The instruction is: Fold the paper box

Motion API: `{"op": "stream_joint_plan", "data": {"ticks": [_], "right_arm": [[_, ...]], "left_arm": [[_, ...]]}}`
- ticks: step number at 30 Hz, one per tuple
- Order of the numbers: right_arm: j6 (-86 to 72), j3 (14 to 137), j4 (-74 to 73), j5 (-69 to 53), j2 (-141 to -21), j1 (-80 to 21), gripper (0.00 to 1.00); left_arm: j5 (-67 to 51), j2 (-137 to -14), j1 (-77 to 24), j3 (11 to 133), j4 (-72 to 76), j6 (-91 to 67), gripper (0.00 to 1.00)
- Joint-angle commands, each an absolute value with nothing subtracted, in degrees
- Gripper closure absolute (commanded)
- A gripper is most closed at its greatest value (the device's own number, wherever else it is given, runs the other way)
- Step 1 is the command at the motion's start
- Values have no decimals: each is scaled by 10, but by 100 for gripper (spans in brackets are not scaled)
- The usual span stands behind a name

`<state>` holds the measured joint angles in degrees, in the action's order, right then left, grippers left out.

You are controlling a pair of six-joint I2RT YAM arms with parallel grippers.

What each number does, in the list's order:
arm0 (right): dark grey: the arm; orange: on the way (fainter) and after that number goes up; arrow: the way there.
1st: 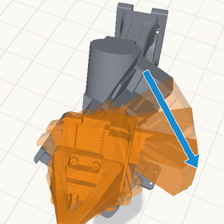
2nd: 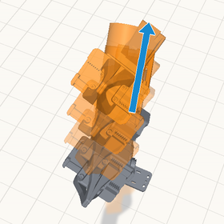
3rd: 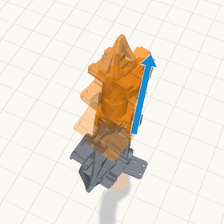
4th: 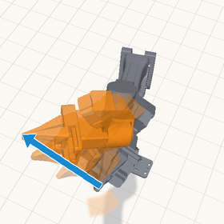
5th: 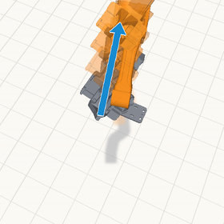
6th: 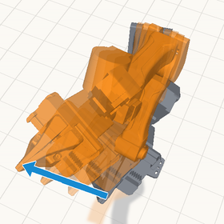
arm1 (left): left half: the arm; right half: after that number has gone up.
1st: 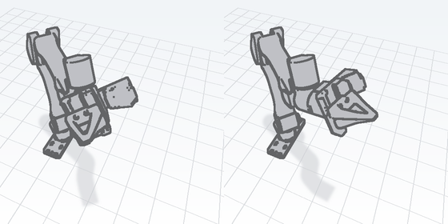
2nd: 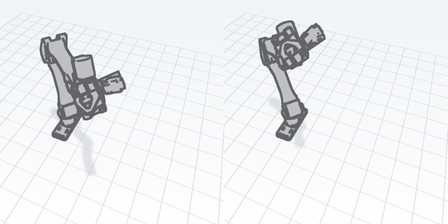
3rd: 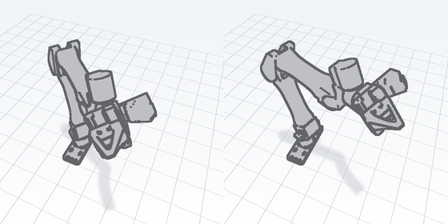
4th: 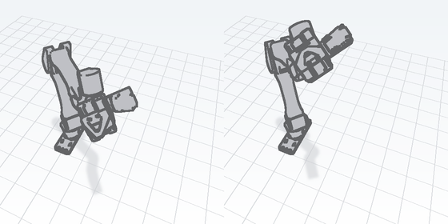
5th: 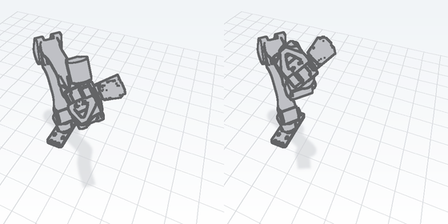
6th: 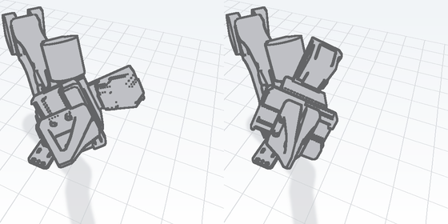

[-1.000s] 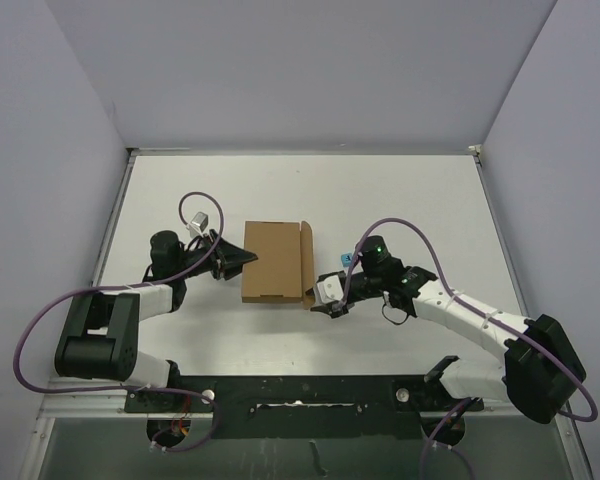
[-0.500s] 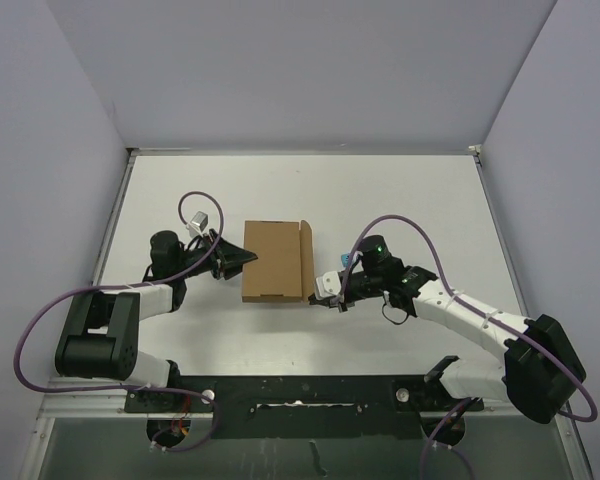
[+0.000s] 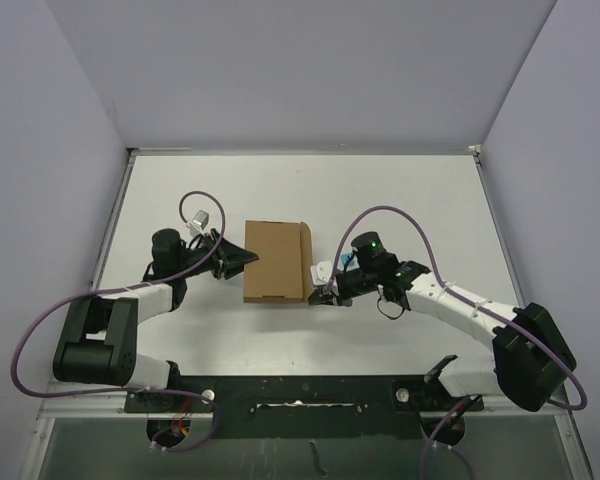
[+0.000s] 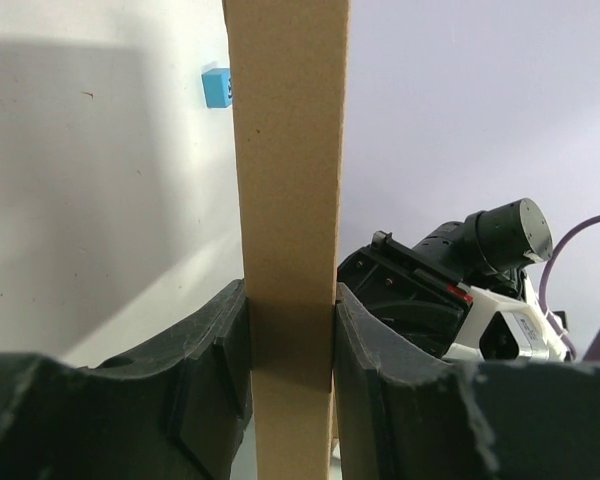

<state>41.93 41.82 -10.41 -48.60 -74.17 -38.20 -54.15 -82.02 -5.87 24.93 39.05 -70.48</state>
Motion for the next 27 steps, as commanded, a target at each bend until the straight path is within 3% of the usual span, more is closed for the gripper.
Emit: {"op": "stream_joint_plan", "data": {"ticks": [1, 27], "right_arm": [[397, 450, -77, -496, -741, -374, 99], [319, 487, -95, -484, -800, -361, 100]], "left_arm": [[-551, -778, -65, 282, 343, -650, 91], [-533, -758, -74, 309, 255, -601, 92]]}}
